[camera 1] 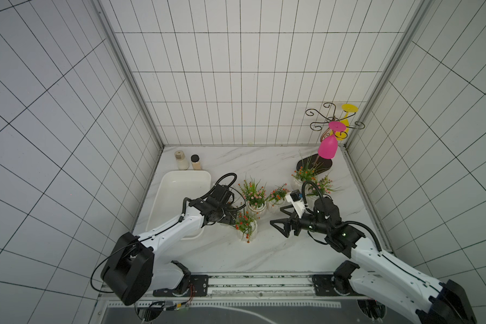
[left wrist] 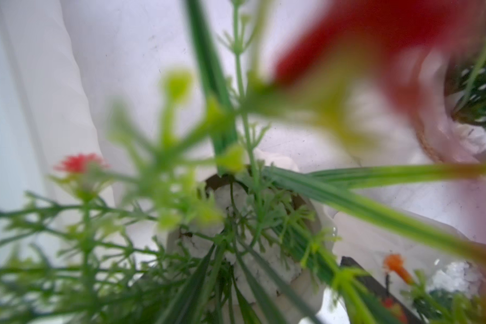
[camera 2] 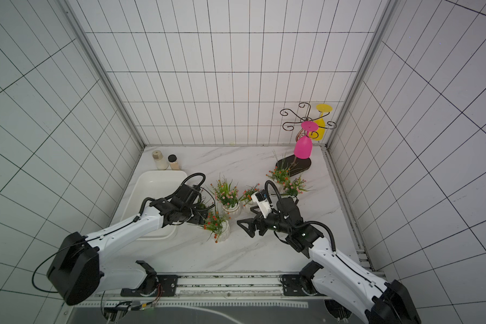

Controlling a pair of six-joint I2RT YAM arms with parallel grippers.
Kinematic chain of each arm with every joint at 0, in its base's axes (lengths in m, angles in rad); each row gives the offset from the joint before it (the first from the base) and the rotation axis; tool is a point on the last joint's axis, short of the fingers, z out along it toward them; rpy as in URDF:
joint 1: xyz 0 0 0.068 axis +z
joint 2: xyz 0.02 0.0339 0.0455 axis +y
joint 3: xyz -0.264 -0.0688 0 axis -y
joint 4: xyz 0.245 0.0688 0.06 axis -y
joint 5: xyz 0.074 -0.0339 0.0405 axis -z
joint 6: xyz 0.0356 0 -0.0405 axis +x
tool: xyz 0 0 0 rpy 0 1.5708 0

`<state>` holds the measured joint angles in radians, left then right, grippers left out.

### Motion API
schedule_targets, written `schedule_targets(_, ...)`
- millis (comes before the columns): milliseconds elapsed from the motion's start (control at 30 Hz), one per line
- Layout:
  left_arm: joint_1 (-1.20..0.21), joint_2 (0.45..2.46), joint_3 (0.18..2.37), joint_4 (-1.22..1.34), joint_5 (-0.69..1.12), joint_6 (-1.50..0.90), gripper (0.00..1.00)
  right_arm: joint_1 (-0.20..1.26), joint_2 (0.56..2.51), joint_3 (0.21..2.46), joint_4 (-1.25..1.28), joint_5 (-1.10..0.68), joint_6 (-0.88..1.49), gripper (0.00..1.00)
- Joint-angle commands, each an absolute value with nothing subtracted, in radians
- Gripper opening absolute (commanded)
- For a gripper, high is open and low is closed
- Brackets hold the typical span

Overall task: Put the potted gypsophila into the storage box
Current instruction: Pick up the baby's breath potted plant from the center of the board.

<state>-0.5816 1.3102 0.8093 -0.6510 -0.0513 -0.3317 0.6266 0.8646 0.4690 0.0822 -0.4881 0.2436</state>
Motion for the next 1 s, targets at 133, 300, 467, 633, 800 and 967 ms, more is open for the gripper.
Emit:
schedule_targets(133, -0.585, 1.336, 0.812, -0.586, -0.075, -0.331, 0.89, 0.617, 0.861, 0.44, 0.08, -0.502, 0.242, 0.99)
schedule_targets(300, -0.586, 1.345, 0.799, -0.565, -0.094, -0.333, 0.9, 0.615, 0.856, 0.44, 0.072, -0.501, 0.242, 0.99)
schedule_targets(467, -0.585, 1.335, 0.792, -0.529, -0.118, -0.336, 0.94, 0.616, 0.856, 0.44, 0.069, -0.503, 0.242, 0.99)
schedule_targets(633, -0.586, 1.327, 0.783, -0.492, -0.114, -0.323, 0.93, 0.614, 0.859, 0.442, 0.069, -0.504, 0.242, 0.99)
schedule_targets(800, -0.585, 1.345, 0.772, -0.472, -0.105, -0.318, 0.91, 0.613, 0.859, 0.443, 0.067, -0.502, 0.244, 0.99)
schedule_targets(967, -0.585, 1.355, 0.757, -0.458, -0.106, -0.314, 0.86, 0.612, 0.858, 0.446, 0.064, -0.499, 0.245, 0.99)
